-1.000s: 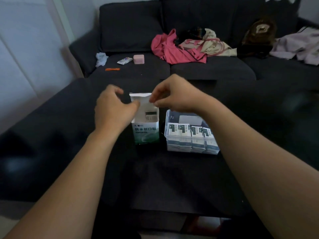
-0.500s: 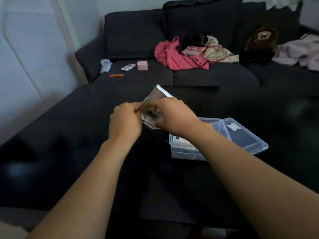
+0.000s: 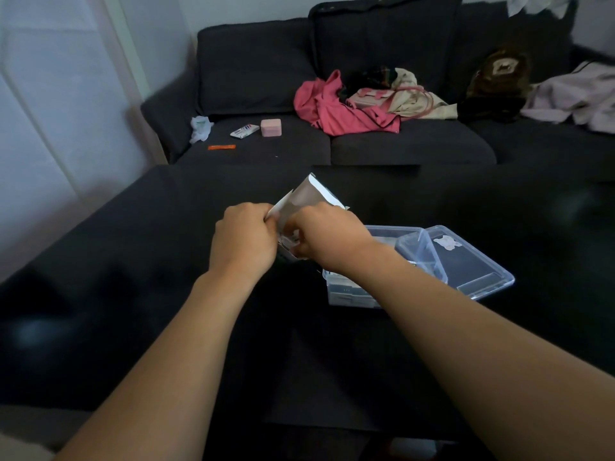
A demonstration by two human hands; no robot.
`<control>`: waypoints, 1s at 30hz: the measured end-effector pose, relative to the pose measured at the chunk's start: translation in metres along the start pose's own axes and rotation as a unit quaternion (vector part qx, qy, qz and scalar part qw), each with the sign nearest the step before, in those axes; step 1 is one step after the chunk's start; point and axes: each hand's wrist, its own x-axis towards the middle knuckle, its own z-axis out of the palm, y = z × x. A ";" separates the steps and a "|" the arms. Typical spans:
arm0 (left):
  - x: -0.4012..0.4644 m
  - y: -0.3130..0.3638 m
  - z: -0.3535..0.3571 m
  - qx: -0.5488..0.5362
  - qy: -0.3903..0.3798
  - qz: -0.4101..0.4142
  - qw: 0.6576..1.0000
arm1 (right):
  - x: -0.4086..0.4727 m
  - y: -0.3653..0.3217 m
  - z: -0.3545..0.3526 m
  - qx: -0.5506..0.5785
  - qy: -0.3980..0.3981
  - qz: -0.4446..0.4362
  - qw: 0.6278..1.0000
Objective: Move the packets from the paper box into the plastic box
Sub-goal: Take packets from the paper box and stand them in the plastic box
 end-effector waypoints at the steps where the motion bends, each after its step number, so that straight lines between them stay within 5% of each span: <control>1: 0.000 0.001 0.000 0.002 -0.004 -0.001 1.000 | 0.000 0.000 0.001 -0.007 0.004 0.000 1.000; 17: 0.003 -0.004 0.007 0.041 -0.040 -0.022 0.998 | 0.003 0.011 0.008 0.007 -0.007 0.028 1.000; 30: 0.002 -0.003 0.003 0.040 -0.046 -0.027 0.998 | 0.011 0.019 0.009 0.130 -0.053 0.022 0.990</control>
